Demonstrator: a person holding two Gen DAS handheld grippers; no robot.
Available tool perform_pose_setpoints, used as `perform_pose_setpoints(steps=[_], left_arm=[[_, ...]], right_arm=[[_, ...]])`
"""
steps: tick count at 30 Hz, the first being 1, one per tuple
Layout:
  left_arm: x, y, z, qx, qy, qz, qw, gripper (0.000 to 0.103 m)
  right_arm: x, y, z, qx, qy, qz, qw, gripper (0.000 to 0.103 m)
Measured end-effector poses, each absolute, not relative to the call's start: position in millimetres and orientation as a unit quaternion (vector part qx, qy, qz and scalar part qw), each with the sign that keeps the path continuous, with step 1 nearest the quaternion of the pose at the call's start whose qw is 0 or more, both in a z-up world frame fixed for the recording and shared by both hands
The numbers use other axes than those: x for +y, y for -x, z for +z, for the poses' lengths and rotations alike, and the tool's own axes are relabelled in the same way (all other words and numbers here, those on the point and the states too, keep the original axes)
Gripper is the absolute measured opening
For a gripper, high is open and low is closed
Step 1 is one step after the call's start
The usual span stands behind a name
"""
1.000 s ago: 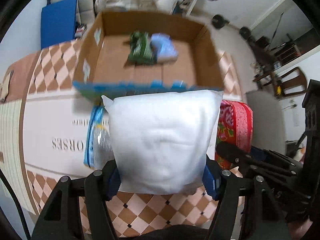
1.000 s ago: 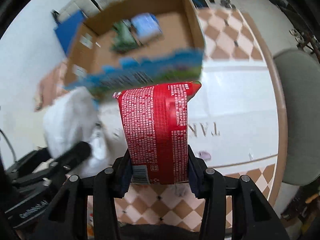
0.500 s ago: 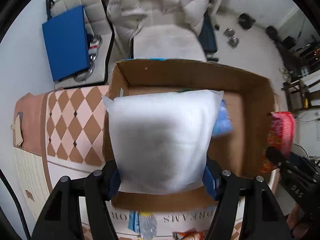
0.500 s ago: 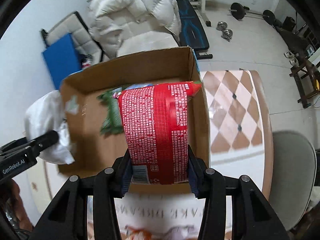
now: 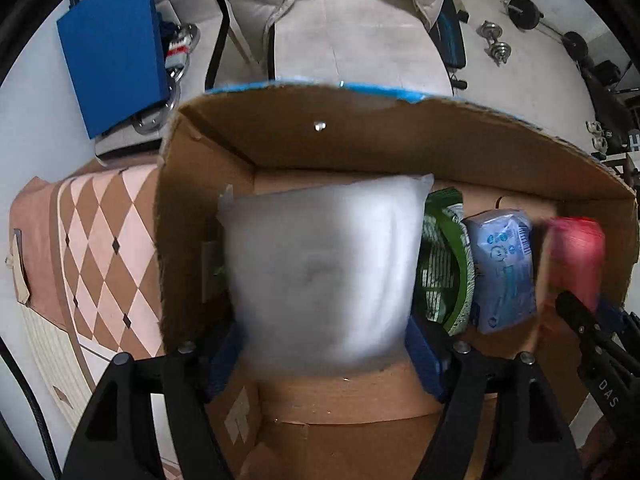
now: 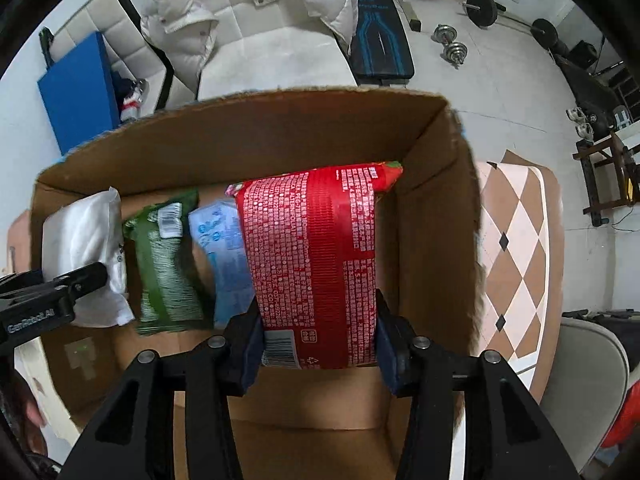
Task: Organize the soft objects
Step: 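Lower the white bag and red packet into the box, open both tools, then grasp the silver scrubber with left tool while right tool grasps the orange chip bag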
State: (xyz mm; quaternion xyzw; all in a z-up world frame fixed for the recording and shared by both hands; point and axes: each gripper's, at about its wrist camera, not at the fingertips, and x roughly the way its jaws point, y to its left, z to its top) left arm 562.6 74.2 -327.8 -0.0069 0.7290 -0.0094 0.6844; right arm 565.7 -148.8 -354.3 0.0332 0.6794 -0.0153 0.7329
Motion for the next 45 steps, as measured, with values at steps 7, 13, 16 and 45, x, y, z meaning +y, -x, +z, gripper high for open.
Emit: perform_pose_setpoints(steps=[7, 13, 16, 45], left_arm=[[73, -558, -316, 0.715, 0.004, -0.015, 0.699, 0.089], [74, -547, -293, 0.691, 0.024, -0.024, 0.722, 0.096], [72, -538, -283, 0.677, 0.012, -0.02, 0.736, 0.101], [109, -283, -276, 0.67, -0.017, -0.038, 0.741, 0.077]], right_arm=[[-144, -565, -351, 0.674, -0.035, -0.009, 0.738, 0.09], [-141, -550, -338, 0.668, -0.043, 0.006, 0.742, 0.103], [-140, -540, -331, 0.664, -0.041, 0.004, 0.746, 0.103], [-164, -257, -298, 0.671, -0.132, -0.038, 0.728, 0.103]])
